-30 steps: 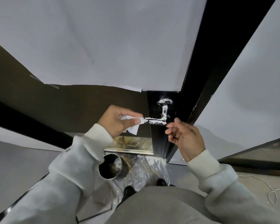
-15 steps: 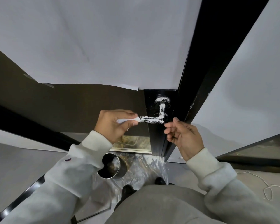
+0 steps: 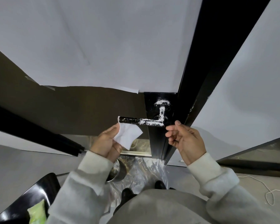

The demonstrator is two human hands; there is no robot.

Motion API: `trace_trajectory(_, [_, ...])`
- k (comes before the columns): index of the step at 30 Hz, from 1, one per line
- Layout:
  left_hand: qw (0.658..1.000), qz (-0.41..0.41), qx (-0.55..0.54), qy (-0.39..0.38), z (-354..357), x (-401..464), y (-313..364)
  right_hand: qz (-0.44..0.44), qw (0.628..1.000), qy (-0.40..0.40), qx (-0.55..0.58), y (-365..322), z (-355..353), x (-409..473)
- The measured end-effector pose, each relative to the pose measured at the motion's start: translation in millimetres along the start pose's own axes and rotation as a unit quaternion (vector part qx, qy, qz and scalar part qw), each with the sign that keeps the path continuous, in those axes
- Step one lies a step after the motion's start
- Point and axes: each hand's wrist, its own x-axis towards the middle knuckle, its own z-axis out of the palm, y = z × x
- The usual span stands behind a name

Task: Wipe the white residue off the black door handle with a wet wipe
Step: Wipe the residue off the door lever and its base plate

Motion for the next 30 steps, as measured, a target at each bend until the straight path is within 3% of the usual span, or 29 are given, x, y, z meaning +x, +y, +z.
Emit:
trace_trajectory(5, [0.997, 0.044, -0.057, 0.012, 16.6, -6.6, -4.9, 0.005, 1.0, -0.012, -0.011, 3.0, 6.9, 1.6])
trace_trajectory(9, [0.985, 0.145, -0.03, 0.085, 18.8, -7.1, -14.8, 0.008, 1.0, -0.016, -0.01, 7.0, 8.7, 2.7])
trace_trajectory(12, [0.953, 0.255, 0.086, 0.138, 19.3, -1.3, -28.2, 0.01, 1.0, -0.012, -0.01, 8.9, 8.5, 4.4])
trace_trajectory(16, [0.912, 0.332, 0.212, 0.117, 7.1, 2.0, -27.3, 0.013, 1.0, -0.008, -0.009, 7.6, 12.4, 6.9])
trace_trajectory(18, [0.865, 0.396, 0.289, 0.106, 0.7, 3.1, -21.1, 0.016, 1.0, -0.003, 0.0, 7.2, 16.2, 9.7])
trace_trajectory(22, [0.723, 0.548, 0.416, 0.064, -11.3, 9.4, -13.4, 0.018, 1.0, -0.004, -0.012, 8.5, 23.8, 13.0])
trace_trajectory(26, [0.609, 0.617, 0.498, 0.002, -18.7, 12.5, -19.3, 0.018, 1.0, -0.001, -0.005, 6.2, 23.6, 12.5])
trace_trajectory(28, [0.573, 0.631, 0.523, -0.025, -22.9, 17.1, -20.8, 0.017, 1.0, 0.0, 0.002, 3.1, 24.0, 12.3])
trace_trajectory(30, [0.563, 0.628, 0.536, -0.046, -23.4, 22.4, -17.6, 0.017, 1.0, 0.001, -0.002, 1.5, 25.9, 11.5])
